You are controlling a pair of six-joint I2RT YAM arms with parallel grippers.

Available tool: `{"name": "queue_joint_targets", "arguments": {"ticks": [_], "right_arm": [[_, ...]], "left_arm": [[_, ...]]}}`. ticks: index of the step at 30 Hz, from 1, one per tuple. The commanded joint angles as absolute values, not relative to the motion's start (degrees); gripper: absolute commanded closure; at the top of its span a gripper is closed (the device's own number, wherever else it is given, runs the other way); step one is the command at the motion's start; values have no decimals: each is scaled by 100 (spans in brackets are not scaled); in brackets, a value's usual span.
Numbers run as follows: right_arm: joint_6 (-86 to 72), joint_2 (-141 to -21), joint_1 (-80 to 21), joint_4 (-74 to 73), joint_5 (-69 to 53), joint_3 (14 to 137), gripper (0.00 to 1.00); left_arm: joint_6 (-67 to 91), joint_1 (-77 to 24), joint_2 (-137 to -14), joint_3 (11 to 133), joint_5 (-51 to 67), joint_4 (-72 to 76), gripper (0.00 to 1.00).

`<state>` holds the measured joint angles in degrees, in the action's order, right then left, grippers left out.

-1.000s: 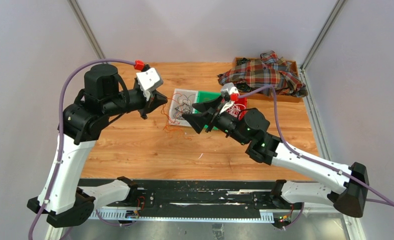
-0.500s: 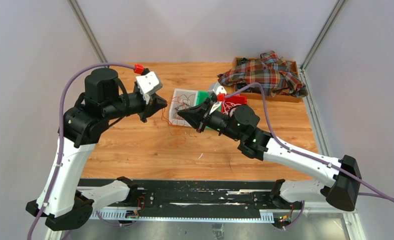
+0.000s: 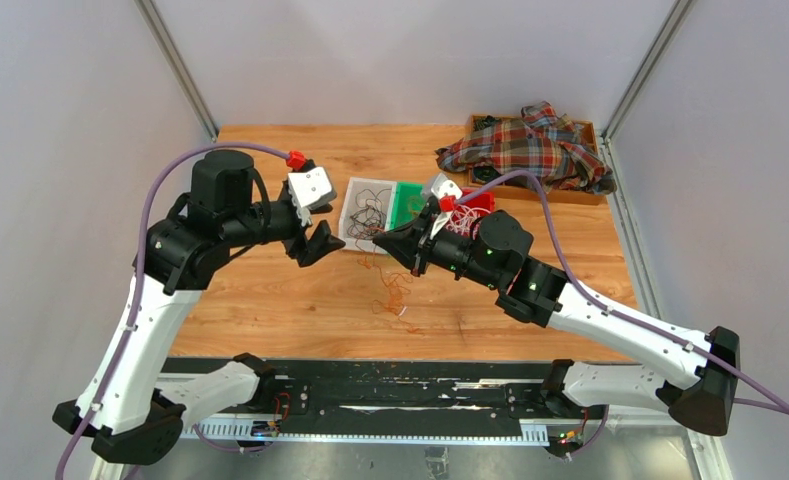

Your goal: Untangle the cables

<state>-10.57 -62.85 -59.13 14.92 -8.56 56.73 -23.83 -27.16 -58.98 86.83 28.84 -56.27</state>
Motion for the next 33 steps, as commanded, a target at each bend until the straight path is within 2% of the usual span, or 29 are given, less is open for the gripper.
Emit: {"name": "queue_joint_targets", "arguments": {"ticks": [1,9,13,15,20,22,23,24,27,29,31,33], "right_arm": [[-895,-6173,-5977,1191,-1095,5780,100],[-918,-6334,-5977,1190,-1314,6011,99],[-988,-6359,-5976,1300,-1379,6045,99],[-1026,-6338,-5977,1350,-1380,6031,100],[-1058,-6217,-5977,1398,-1296,5895,99],[-1100,-6166,-5977,1473,-1239,5823,99],[-1111,-6140,-5981,1533,-1217,5777,95],[-1118,-6108,-5977,1611,-1160,5718,86],[-1249,-5913,-5977,1918,-583,5397,51],[-1259,-5804,-5977,2155,-276,5137,35],[-1266,-5777,-5968,2242,-143,4984,25],[-1247,-5843,-5968,2255,-218,4933,23]], "left_arm": [[-2317,-2757,-5950,8836,3873,-5520,31],[-2251,-2960,-6178,8653,4346,-5520,38],[-2343,-3015,-6309,8589,4234,-5520,45],[-2318,-3018,-6378,8596,4225,-5528,55],[-2394,-3023,-6407,8725,3597,-5496,92],[-2279,-3023,-6353,8759,3354,-5332,99],[-2202,-3023,-6316,8790,3267,-5229,99],[-2146,-3028,-6289,8872,3208,-5149,99],[-2022,-3056,-6333,9370,3134,-5117,99],[-1945,-3065,-6371,9784,3143,-5124,99],[-1909,-3079,-6400,10137,3177,-5124,100],[-1898,-3100,-6443,10464,3203,-5118,100]]}}
